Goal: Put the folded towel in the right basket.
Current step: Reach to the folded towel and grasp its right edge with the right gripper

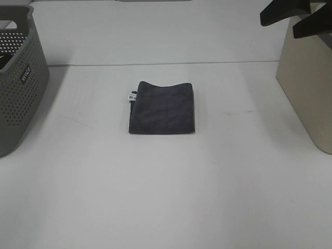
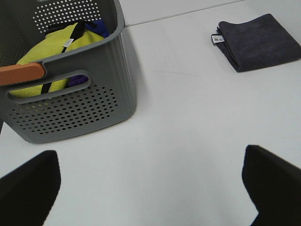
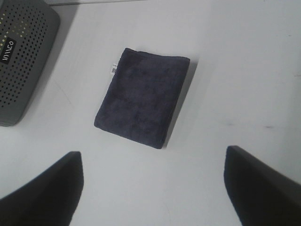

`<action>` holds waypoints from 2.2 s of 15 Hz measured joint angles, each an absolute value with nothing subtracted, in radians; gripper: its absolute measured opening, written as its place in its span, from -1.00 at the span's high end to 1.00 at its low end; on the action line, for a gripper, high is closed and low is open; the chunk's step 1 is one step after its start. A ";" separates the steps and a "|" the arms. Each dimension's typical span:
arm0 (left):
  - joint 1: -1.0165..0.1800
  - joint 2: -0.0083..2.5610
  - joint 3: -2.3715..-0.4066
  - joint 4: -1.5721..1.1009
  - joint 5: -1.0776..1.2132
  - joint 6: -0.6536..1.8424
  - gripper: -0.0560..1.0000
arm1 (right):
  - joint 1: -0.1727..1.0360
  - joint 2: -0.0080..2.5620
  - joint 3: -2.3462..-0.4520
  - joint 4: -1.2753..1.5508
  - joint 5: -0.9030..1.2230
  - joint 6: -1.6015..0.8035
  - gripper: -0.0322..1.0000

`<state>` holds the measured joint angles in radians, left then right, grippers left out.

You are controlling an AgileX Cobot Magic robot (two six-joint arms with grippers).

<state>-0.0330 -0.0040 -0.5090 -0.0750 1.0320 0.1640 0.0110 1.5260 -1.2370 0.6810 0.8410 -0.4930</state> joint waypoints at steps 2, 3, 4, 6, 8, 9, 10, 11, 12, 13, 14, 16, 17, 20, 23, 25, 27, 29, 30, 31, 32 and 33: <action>-0.033 -0.004 -0.509 -0.075 1.032 0.164 -0.97 | 0.082 1.607 -1.282 0.672 0.796 -0.494 -0.52; -0.033 -0.004 -0.509 -0.075 1.032 0.164 -0.97 | 0.119 1.650 -1.302 0.668 0.783 -0.487 -0.52; -0.033 -0.004 -0.509 -0.075 1.032 0.164 -0.97 | 0.145 1.690 -1.322 0.663 0.774 -0.476 -0.52; -0.033 -0.004 -0.509 -0.075 1.032 0.164 -0.97 | 0.174 1.782 -1.380 0.653 0.769 -0.470 -0.52; -0.033 -0.004 -0.509 -0.075 1.032 0.164 -0.97 | 0.177 1.878 -1.430 0.652 0.778 -0.441 -0.52; -0.033 -0.004 -0.509 -0.075 1.032 0.164 -0.97 | 0.177 1.922 -1.455 0.652 0.790 -0.420 -0.52; -0.033 -0.004 -0.509 -0.075 1.032 0.164 -0.97 | 0.177 1.969 -1.478 0.652 0.806 -0.394 -0.52; -0.033 -0.004 -0.509 -0.075 1.032 0.164 -0.97 | 0.177 2.012 -1.504 0.652 0.827 -0.380 -0.52; -0.033 -0.004 -0.509 -0.075 1.032 0.164 -0.97 | 0.177 2.061 -1.537 0.652 0.854 -0.363 -0.52; -0.033 -0.004 -0.509 -0.075 1.032 0.164 -0.97 | 0.177 2.105 -1.569 0.653 0.876 -0.353 -0.52; -0.033 -0.004 -0.509 -0.075 1.032 0.164 -0.97 | 0.177 2.130 -1.593 0.658 0.888 -0.350 -0.52; -0.033 -0.004 -0.509 -0.075 1.032 0.164 -0.97 | 0.177 2.255 -1.701 0.701 0.931 -0.345 -0.52; -0.033 -0.004 -0.509 -0.075 1.032 0.164 -0.97 | 0.177 2.292 -1.738 0.703 0.939 -0.345 -0.52; -0.033 -0.004 -0.509 -0.075 1.032 0.164 -0.97 | 0.177 2.396 -1.811 0.727 0.980 -0.338 -0.52; -0.033 -0.004 -0.509 -0.075 1.032 0.164 -0.97 | 0.180 2.453 -1.827 0.753 0.981 -0.337 -0.52; -0.033 -0.004 -0.509 -0.075 1.032 0.164 -0.97 | 0.202 2.458 -1.829 0.757 0.973 -0.338 -0.52; -0.033 -0.004 -0.509 -0.075 1.032 0.164 -0.97 | 0.260 2.458 -1.829 0.756 0.921 -0.338 -0.48; -0.033 -0.004 -0.509 -0.075 1.032 0.164 -0.97 | 0.305 2.464 -1.829 0.736 0.862 -0.314 -0.12; -0.033 -0.004 -0.509 -0.075 1.032 0.164 -0.97 | 0.312 2.468 -1.829 0.722 0.840 -0.296 0.19; -0.033 -0.004 -0.509 -0.075 1.032 0.164 -0.97 | 0.313 2.473 -1.829 0.709 0.831 -0.279 0.56; -0.033 -0.004 -0.509 -0.075 1.032 0.164 -0.97 | 0.314 2.473 -1.829 0.698 0.828 -0.262 0.75; -0.033 -0.004 -0.509 -0.075 1.032 0.164 -0.97 | 0.314 2.472 -1.829 0.685 0.828 -0.258 0.82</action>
